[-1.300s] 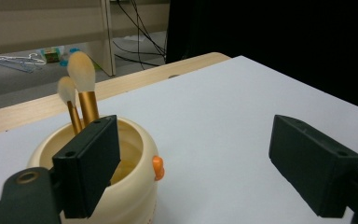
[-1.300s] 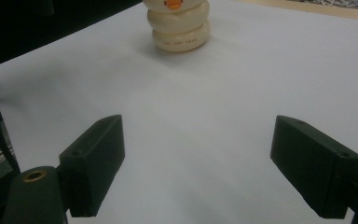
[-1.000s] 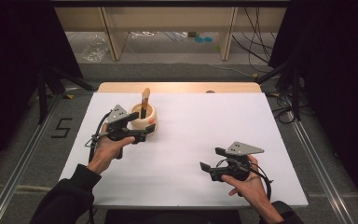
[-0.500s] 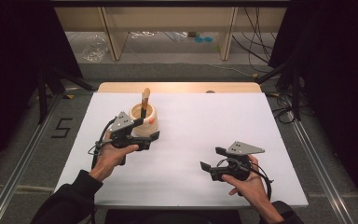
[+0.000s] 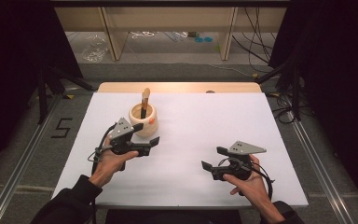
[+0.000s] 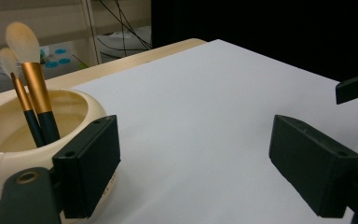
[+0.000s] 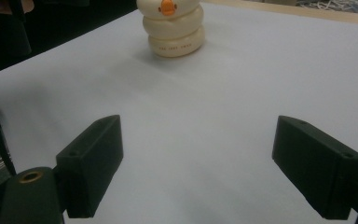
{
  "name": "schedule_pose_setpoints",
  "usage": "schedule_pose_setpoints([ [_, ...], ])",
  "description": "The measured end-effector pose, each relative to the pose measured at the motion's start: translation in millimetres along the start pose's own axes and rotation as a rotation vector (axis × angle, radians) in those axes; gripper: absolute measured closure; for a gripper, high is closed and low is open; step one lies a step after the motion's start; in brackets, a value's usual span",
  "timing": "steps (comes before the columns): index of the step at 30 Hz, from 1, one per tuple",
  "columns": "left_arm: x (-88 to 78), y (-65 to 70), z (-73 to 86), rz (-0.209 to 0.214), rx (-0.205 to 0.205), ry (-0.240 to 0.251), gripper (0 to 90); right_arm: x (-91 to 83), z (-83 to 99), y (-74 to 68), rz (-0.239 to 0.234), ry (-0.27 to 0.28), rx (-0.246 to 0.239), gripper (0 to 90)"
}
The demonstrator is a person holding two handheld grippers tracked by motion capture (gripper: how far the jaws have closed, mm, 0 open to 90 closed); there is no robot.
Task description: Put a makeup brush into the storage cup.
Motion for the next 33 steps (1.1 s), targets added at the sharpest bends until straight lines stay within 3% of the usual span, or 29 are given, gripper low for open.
schedule_pose_setpoints([
  [3,0.4,1.6,2.7,0.000,0.016,-0.007,16.2,0.3,-0.3,-0.4,-0.001,0.002,-0.004,17.0],
  [8,-0.6,6.1,6.6,0.007,0.004,-0.011,16.1,-0.1,-0.4,-2.2,-0.021,0.001,0.021,17.0],
  [21,-0.9,11.6,15.4,0.020,0.023,-0.029,16.1,-2.2,-1.3,-2.0,-0.005,0.013,0.010,16.7],
  [25,-3.5,13.9,19.1,0.020,0.035,-0.039,16.1,-0.5,-2.2,-3.6,-0.001,0.035,-0.005,16.5],
  [27,-5.9,15.3,21.2,0.021,0.033,-0.040,16.1,-0.4,-3.0,-6.0,-0.011,0.022,0.010,16.5],
  [33,-14.0,16.9,27.3,0.019,0.056,-0.041,16.1,0.2,-4.3,-6.9,-0.012,0.014,-0.002,16.5],
])
Point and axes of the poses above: each handheld gripper's, and its own axes: x roughly forward along the jaws, z roughly out of its underside, y roughly to its right, the point moved 2 cm from there along x, roughly forward along the jaws, and after that the axes turned 7 degrees about -x, right-handed, at the moved point
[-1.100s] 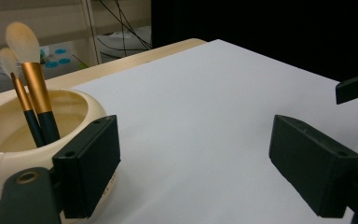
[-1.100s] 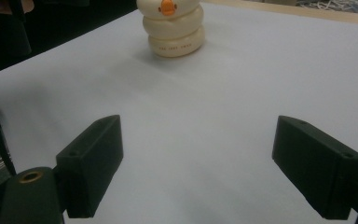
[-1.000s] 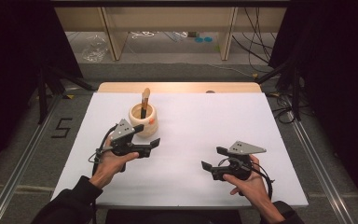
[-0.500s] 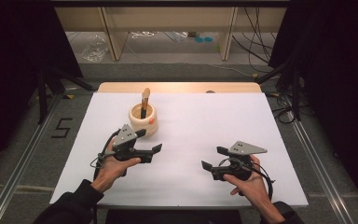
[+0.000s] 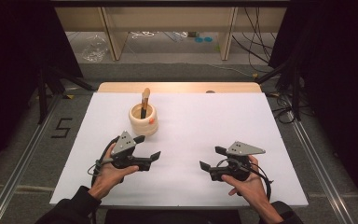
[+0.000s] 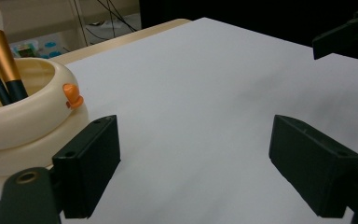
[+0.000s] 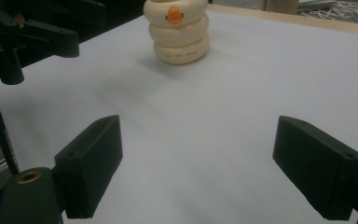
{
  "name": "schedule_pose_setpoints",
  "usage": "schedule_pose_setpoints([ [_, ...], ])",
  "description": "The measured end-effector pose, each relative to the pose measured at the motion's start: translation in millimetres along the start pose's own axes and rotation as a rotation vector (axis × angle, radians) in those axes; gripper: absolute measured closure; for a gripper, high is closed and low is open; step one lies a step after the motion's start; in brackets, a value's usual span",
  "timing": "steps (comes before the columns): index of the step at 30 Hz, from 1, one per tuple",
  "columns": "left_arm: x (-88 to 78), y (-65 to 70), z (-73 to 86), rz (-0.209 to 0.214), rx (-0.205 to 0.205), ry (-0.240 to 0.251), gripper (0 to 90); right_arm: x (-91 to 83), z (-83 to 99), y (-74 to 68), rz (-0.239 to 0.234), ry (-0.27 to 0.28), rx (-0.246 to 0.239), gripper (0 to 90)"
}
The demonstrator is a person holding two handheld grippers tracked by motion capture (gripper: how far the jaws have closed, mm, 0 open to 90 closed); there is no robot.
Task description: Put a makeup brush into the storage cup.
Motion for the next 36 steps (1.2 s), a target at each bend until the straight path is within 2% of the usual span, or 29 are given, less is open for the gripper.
schedule_pose_setpoints([
  [3,-4.7,0.4,1.8,-0.010,-0.015,0.008,16.2,-0.4,-0.2,0.7,0.006,0.006,0.002,16.4],
  [7,-9.3,2.2,5.0,-0.002,-0.026,0.003,16.1,-1.1,-0.5,0.5,0.006,0.008,0.003,16.4],
  [9,-10.5,3.4,6.9,0.003,-0.011,-0.007,16.0,-1.3,-0.5,0.1,0.007,0.008,0.002,16.4],
  [19,-12.8,10.3,12.4,0.019,-0.015,-0.011,16.0,-0.6,-1.0,-0.6,0.005,0.014,-0.004,16.4],
  [36,-12.1,11.5,15.3,0.008,-0.021,-0.029,16.0,-0.4,-1.2,-0.7,0.010,0.016,-0.013,16.3],
])
Point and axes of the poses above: each handheld gripper's, and its own axes: x roughly forward along the jaws, z roughly out of its underside, y roughly to its right, the point moved 2 cm from there along x, roughly forward along the jaws, and after that the axes turned 7 degrees about -x, right-handed, at the moved point
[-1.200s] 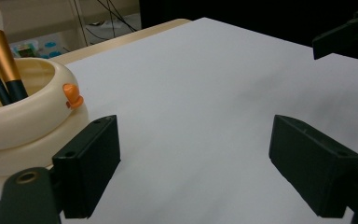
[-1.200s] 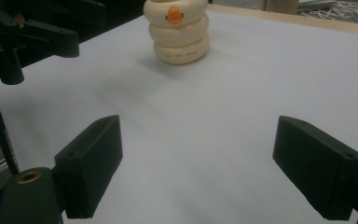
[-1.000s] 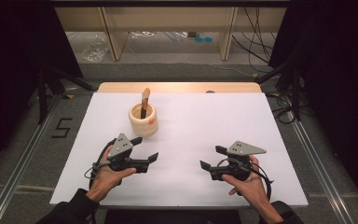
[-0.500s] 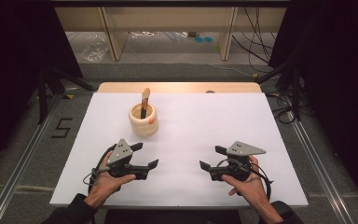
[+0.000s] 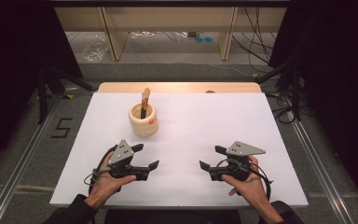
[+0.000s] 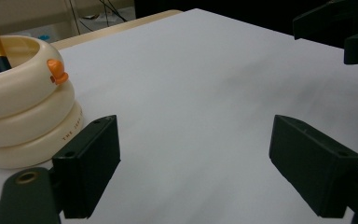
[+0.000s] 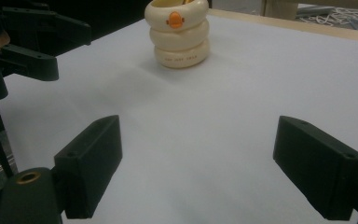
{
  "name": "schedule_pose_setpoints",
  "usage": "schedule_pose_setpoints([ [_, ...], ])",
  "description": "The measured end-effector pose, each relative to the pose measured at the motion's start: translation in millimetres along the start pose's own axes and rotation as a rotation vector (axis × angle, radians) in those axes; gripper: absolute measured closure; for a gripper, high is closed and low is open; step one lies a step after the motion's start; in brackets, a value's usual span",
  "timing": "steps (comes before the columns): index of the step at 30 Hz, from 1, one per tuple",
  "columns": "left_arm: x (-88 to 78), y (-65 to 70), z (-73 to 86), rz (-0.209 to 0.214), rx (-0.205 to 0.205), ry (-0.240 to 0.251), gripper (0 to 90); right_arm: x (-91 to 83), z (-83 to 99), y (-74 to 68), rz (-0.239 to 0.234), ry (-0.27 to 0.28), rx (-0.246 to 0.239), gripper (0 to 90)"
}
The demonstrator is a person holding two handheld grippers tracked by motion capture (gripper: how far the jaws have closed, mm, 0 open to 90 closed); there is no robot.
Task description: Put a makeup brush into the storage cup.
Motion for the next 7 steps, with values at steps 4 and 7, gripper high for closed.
schedule_pose_setpoints([
  [4,0.2,-0.5,0.3,0.003,-0.004,0.003,16.0,0.6,-0.1,-0.2,-0.004,0.004,0.002,16.3],
  [7,0.7,-1.2,-0.1,0.003,-0.002,0.002,16.0,0.3,0.1,0.2,-0.002,-0.003,0.002,16.3],
])
Point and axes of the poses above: each handheld gripper's, and its own axes: x roughly forward along the jaws, z roughly out of its underside, y roughly to its right, the point moved 2 cm from there along x, roughly forward along the jaws, and after that the axes turned 7 degrees about -x, right-handed, at the moved point
